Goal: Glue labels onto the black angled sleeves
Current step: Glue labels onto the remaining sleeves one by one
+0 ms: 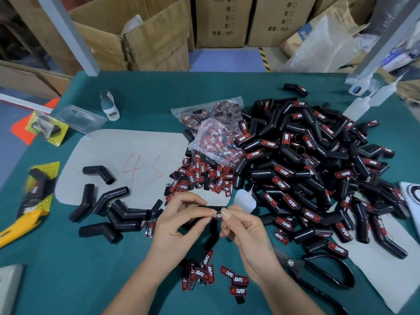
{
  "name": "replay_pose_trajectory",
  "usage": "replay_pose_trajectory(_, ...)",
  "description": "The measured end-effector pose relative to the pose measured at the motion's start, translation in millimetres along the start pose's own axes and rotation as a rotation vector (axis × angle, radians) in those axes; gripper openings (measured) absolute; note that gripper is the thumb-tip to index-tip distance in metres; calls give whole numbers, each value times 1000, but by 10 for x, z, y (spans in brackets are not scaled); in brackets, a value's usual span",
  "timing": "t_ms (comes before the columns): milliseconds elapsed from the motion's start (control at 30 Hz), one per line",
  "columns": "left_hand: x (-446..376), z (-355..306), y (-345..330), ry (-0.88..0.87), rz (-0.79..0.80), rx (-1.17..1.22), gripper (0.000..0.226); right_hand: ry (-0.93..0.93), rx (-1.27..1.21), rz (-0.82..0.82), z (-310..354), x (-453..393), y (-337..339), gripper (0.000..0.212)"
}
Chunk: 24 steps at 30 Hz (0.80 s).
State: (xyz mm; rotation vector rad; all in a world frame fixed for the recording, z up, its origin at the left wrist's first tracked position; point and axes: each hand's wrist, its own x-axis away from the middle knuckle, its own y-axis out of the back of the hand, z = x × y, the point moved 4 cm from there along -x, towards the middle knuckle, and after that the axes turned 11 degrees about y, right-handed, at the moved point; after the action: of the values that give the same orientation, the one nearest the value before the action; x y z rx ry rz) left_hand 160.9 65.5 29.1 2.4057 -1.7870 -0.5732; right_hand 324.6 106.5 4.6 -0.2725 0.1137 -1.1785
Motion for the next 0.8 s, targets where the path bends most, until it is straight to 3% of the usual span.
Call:
replay_pose_trajectory(200, -4, 27, 17, 70, 16, 89, 16, 47, 117, 11, 11, 2, 4, 43)
replay_pose_trajectory(300, 5, 68, 33, 138, 4, 135, 14, 155, 229, -69, 74, 33, -1, 27)
replay_pose_trajectory(367, 10, 91, 62, 171, -4, 170, 13, 223, 248, -132, 104, 65, -7, 30)
replay_pose_trajectory(800, 27, 0, 65, 100, 28, 61, 18, 392, 303, -112, 218, 109, -77, 11)
